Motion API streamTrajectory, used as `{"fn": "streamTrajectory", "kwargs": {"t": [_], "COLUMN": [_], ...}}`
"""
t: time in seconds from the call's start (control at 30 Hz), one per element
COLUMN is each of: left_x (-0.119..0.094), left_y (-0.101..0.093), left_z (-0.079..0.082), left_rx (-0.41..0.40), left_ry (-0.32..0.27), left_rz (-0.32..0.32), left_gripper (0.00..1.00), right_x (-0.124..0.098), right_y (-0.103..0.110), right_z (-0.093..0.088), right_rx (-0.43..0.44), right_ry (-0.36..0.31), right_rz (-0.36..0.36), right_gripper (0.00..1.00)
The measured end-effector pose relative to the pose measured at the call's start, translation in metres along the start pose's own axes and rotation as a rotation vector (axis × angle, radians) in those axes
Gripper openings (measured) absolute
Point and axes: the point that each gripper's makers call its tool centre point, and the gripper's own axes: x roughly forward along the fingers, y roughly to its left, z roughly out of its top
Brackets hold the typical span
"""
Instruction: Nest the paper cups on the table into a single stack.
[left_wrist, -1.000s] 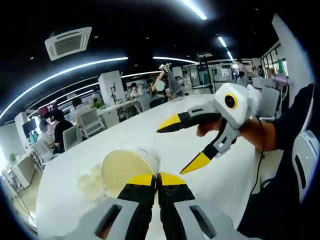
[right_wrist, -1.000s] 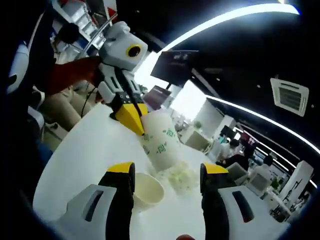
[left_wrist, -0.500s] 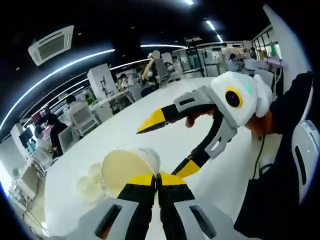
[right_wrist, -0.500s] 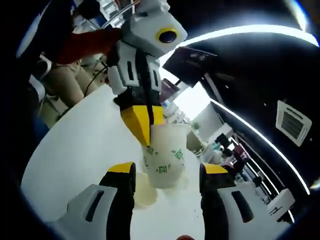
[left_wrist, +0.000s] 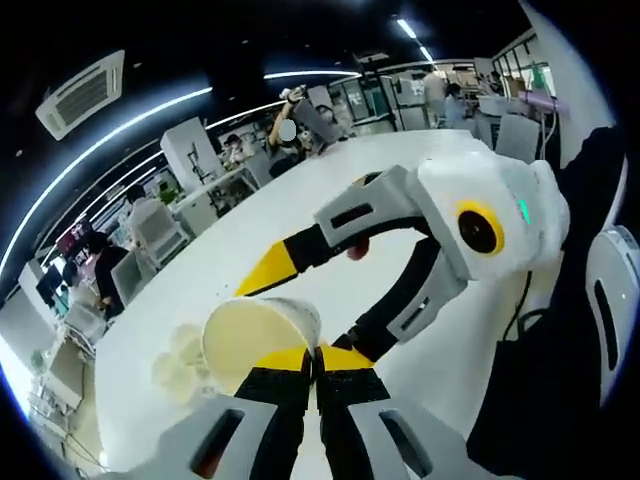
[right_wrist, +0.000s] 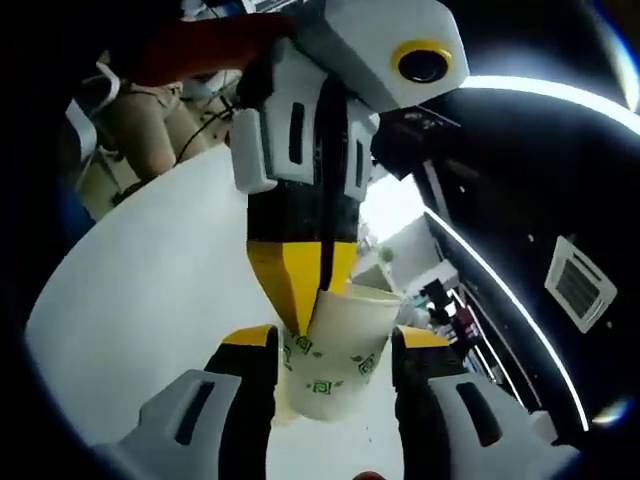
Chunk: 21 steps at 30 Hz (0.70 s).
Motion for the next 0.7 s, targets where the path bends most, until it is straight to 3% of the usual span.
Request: {"fn": "streamTrajectory", "kwargs": {"t": [0.3, 0.43, 0.6, 0.7], "left_x": [0.005, 0.004, -0.005, -0.014], "left_y": [-0.001, 0.001, 0.006, 0.017], "left_z": [0.002, 0.006, 0.009, 0.008], "left_rx": [0.036, 0.091, 0.022, -0.03], "left_ry": [0.003, -0.03, -0.103, -0.168], "left_rz": [0.009, 0.038, 0.044, 0.092], "left_gripper": [0.03, 0.15, 0.29, 0.33], "right_x": [-0.001, -0.002, -0.004, -0.005], "right_y": [-0.004, -0.006, -0.01, -0.013], "right_z": [-0.005, -0.004, -0.01, -0.013], "right_rx": [0.001, 0.02, 0.052, 0.072], "right_ry": [-0.001, -0.014, -0.021, -0.027], "right_rz": [-0.042, -0.051, -0.068, -0.075], "right_gripper": [0.45, 0.45, 0.45, 0.45]}}
